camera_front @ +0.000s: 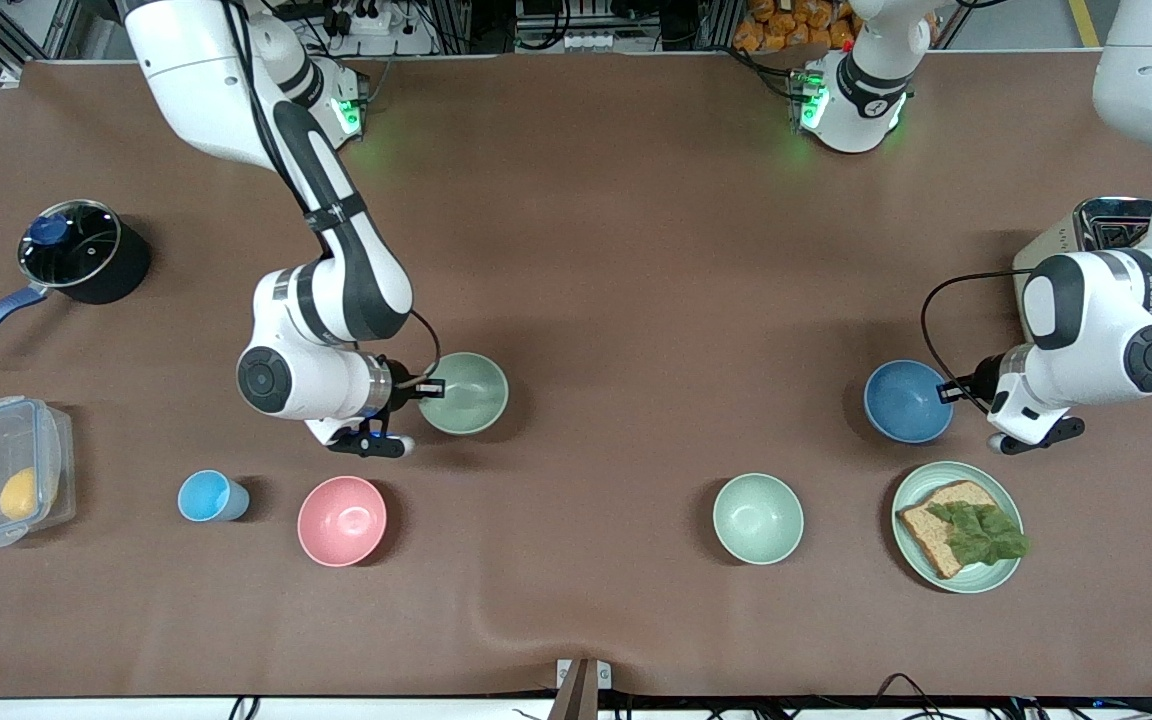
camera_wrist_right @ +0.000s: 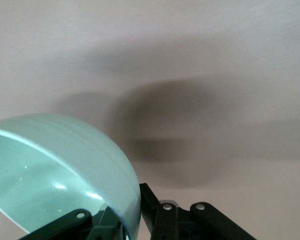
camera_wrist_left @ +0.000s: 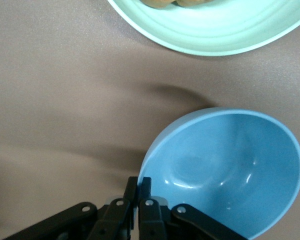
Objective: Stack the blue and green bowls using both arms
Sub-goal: 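Carry the green bowl with the right gripper toward the blue bowl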
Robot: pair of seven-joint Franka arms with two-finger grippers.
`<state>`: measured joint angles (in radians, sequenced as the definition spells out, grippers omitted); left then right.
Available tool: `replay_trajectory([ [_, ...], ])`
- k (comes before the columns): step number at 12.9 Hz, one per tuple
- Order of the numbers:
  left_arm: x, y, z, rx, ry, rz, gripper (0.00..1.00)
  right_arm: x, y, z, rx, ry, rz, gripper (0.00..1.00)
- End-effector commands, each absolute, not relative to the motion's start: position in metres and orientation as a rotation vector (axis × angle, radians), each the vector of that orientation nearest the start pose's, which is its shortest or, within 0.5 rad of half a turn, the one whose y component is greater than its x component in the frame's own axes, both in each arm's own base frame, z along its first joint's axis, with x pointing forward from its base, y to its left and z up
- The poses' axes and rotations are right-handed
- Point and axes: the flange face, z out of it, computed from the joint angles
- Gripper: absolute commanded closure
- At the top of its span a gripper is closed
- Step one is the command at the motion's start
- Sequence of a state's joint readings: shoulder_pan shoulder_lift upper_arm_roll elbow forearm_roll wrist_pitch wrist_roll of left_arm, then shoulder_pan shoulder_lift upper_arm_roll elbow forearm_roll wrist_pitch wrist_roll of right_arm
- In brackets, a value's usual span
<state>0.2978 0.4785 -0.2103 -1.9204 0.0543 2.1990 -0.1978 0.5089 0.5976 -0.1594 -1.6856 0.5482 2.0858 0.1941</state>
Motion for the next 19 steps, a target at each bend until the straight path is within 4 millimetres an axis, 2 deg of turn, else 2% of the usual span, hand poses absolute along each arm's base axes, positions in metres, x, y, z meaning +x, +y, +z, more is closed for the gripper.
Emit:
replay_trajectory([
  [1,0.604,0.059,0.244,-3.138,-0.432,0.293,1.0,0.591,0.311,0.253,-2.742,0.32,0.371,1.0],
  [3,0.606,0.058,0.247,-3.14,-0.428,0.283,1.0,0.582,0.346,0.249,-2.666,0.392,0.335,1.0],
  [6,0.608,0.055,0.25,-3.143,-0.418,0.273,1.0,0.562,0.389,0.219,-2.595,0.461,0.319,1.0],
  [8,0.609,0.054,0.255,-3.144,-0.417,0.261,1.0,0.56,0.402,0.202,-2.559,0.512,0.297,1.0],
  [10,0.609,0.047,0.258,-3.142,-0.401,0.28,1.0,0.553,0.426,0.19,-2.529,0.525,0.301,1.0],
  [12,0.615,0.046,0.268,-3.138,-0.408,0.294,1.0,0.556,0.428,0.181,-2.527,0.537,0.297,0.98],
  [13,0.617,0.039,0.273,-3.132,-0.411,0.314,1.0,0.554,0.426,0.173,-2.535,0.54,0.306,0.77],
  [14,0.62,0.032,0.277,-3.123,-0.425,0.331,1.0,0.555,0.427,0.173,-2.536,0.541,0.296,0.34],
  [15,0.619,0.028,0.278,-3.116,-0.443,0.34,1.0,0.556,0.427,0.176,-2.536,0.538,0.279,0.0],
  [18,0.624,0.018,0.287,-3.106,-0.463,0.345,1.0,0.559,0.427,0.188,-2.523,0.53,0.274,0.0],
  [19,0.625,0.015,0.292,-3.104,-0.464,0.357,1.0,0.564,0.423,0.198,-2.511,0.541,0.269,0.0],
])
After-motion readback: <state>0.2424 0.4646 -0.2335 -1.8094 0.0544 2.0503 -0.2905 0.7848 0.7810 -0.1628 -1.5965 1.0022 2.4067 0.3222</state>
